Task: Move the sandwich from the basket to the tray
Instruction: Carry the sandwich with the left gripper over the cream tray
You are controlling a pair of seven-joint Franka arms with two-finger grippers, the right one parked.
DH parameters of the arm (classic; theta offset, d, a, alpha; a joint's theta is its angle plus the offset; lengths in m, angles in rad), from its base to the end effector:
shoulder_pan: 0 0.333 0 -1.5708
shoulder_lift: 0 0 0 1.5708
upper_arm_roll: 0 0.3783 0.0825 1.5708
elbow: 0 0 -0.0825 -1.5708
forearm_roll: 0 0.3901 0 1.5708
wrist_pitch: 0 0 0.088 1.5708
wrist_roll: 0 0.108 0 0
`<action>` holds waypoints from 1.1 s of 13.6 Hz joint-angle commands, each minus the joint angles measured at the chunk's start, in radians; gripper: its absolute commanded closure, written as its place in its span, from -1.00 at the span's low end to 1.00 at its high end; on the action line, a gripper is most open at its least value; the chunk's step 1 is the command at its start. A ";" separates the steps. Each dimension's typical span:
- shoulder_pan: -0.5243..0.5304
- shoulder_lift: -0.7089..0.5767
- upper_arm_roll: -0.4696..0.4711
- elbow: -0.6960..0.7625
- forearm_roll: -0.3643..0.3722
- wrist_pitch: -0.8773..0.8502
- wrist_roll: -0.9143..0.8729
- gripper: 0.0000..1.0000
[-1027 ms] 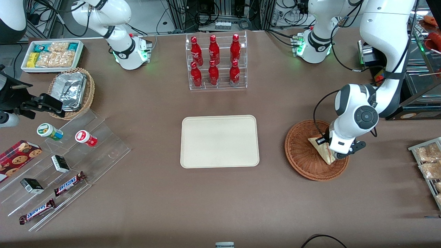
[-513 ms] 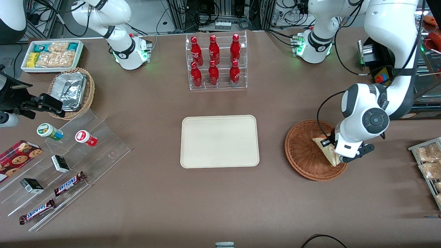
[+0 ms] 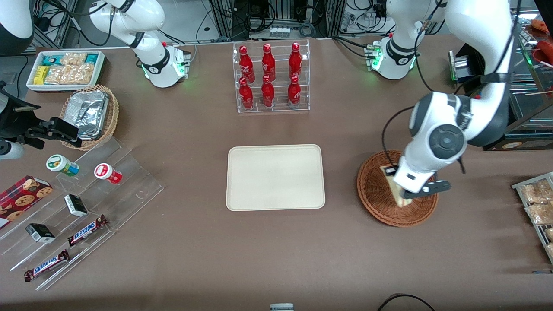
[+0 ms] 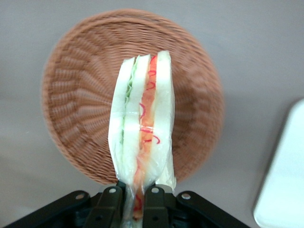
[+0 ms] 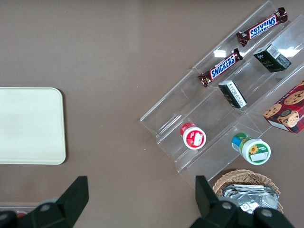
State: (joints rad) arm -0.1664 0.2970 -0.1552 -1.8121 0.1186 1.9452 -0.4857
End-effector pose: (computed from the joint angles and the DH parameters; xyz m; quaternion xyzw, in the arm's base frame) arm 0.6085 -0.1854 0.4226 -0.9947 -0.0572 0.0612 0.0592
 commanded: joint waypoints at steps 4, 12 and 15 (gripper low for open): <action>-0.007 0.052 -0.157 0.080 0.001 -0.054 0.053 1.00; -0.151 0.273 -0.198 0.267 0.001 -0.046 -0.095 1.00; -0.195 0.342 -0.195 0.342 0.007 -0.045 -0.128 1.00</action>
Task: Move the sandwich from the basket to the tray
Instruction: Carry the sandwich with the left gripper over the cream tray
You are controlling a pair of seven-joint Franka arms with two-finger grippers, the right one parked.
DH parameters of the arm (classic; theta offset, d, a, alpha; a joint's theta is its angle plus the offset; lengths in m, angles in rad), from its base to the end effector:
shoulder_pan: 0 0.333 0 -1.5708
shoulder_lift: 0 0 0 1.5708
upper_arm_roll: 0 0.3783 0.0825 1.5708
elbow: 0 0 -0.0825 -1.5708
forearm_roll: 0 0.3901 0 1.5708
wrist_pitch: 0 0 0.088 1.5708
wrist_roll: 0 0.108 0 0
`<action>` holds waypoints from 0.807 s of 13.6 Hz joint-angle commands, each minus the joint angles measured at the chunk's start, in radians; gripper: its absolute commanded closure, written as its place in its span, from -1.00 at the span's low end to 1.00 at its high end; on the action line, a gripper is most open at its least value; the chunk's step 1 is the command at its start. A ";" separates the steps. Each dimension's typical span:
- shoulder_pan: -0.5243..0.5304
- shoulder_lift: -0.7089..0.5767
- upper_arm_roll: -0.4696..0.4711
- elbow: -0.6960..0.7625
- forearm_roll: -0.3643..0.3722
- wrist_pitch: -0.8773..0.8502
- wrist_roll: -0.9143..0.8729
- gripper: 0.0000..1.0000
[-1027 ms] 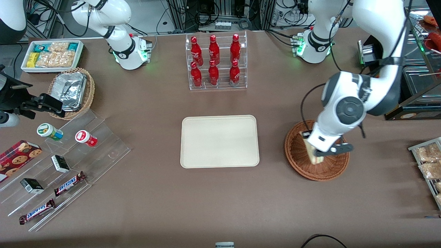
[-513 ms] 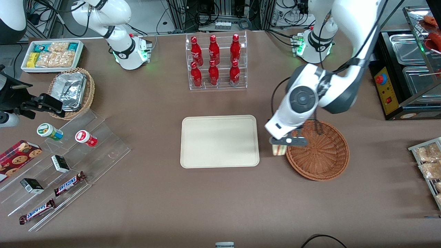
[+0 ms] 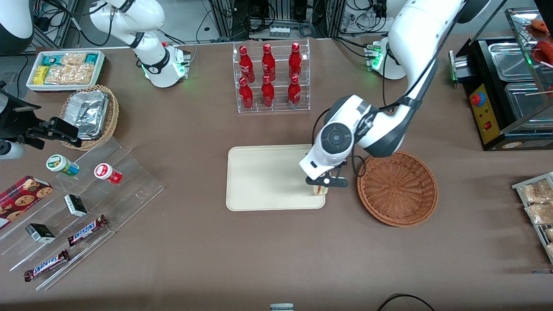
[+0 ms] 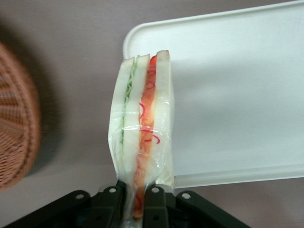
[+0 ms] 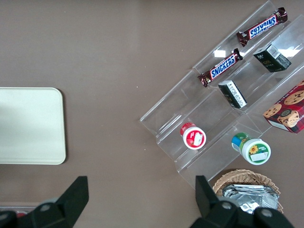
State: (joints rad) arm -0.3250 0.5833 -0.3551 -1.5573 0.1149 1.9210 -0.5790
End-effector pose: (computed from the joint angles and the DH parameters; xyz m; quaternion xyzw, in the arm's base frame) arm 0.5852 -0.4063 0.3569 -0.9932 0.0567 0.1008 0.0159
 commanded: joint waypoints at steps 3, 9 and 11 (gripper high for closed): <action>-0.051 0.096 0.005 0.121 0.012 -0.019 -0.050 1.00; -0.118 0.179 0.018 0.200 0.060 -0.019 -0.099 1.00; -0.124 0.190 0.019 0.201 0.066 -0.019 -0.101 1.00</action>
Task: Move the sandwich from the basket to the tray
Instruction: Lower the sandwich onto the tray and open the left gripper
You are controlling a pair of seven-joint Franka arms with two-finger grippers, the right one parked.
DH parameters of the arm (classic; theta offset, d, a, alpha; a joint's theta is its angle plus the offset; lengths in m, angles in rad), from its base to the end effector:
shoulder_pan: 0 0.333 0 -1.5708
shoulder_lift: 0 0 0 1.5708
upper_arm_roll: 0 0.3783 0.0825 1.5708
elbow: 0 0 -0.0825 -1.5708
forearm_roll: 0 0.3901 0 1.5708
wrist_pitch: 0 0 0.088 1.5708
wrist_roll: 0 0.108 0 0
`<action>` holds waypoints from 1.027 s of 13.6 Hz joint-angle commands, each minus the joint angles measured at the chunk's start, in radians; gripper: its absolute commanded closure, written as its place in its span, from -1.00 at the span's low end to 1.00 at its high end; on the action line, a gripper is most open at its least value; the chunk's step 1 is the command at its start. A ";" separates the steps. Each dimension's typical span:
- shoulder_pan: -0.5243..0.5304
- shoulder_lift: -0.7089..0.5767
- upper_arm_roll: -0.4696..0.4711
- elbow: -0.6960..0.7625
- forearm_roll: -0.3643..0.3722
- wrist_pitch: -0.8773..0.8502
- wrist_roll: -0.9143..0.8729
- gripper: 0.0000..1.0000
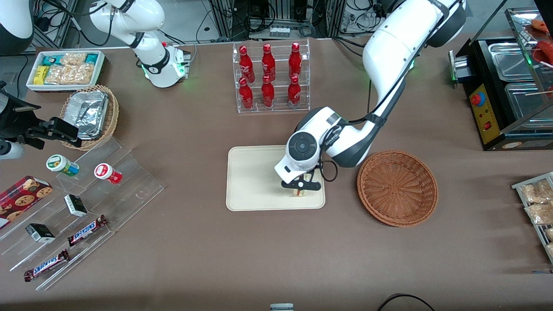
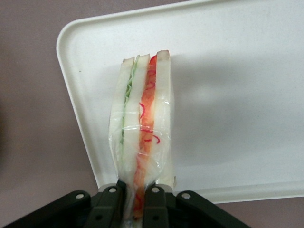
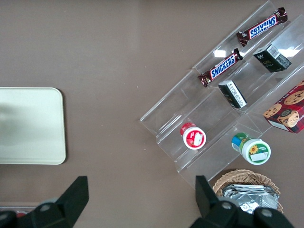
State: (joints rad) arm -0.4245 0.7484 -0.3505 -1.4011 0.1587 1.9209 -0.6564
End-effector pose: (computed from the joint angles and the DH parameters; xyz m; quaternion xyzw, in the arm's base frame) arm 0.5855 -0.4727 0.3069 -0.9927 0.0605 0.1017 0.0223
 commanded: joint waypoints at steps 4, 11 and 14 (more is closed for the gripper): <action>-0.045 0.052 0.016 0.053 0.054 0.018 -0.064 1.00; -0.046 0.068 0.016 0.053 0.058 0.033 -0.081 -0.13; -0.062 0.069 0.018 0.051 0.062 0.075 -0.104 -1.00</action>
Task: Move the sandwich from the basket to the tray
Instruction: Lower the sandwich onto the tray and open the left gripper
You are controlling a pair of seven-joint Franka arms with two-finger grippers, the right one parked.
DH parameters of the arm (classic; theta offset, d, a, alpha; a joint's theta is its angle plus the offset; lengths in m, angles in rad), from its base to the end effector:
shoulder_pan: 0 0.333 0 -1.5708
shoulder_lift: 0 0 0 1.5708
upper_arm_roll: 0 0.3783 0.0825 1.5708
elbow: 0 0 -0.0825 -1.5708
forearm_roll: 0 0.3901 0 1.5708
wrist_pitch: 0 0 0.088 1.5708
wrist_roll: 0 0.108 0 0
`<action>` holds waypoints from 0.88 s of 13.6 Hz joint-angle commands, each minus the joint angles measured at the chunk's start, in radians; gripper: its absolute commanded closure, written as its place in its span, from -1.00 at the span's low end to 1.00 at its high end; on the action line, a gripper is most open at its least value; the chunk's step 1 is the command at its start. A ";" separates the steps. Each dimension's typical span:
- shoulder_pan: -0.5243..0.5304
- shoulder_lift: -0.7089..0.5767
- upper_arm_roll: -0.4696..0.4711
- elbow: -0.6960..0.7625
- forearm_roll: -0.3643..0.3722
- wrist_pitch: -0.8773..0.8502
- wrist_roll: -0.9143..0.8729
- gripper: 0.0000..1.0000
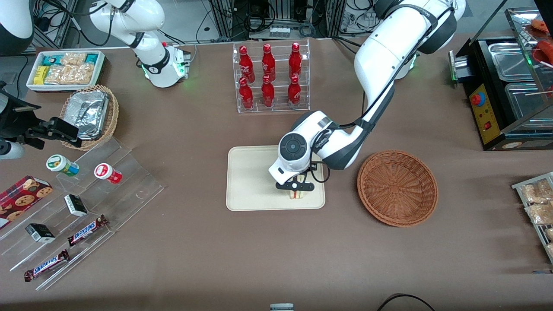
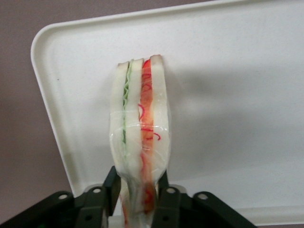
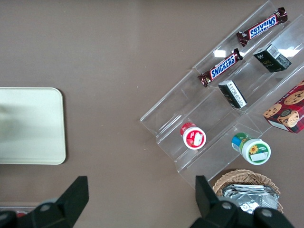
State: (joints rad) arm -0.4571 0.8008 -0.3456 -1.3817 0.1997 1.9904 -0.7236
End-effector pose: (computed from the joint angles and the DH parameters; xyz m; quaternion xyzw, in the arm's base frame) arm 0.5829 -0.4941 0.2806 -0.9956 0.0469 0.0786 0.0221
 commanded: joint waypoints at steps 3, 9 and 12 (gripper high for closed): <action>-0.029 0.015 0.013 0.033 0.020 0.005 -0.042 -1.00; -0.014 0.006 0.014 0.033 0.018 0.004 -0.060 -1.00; -0.006 0.002 0.014 0.033 0.021 -0.007 -0.060 -1.00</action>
State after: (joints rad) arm -0.4616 0.8012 -0.3329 -1.3689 0.2022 2.0002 -0.7728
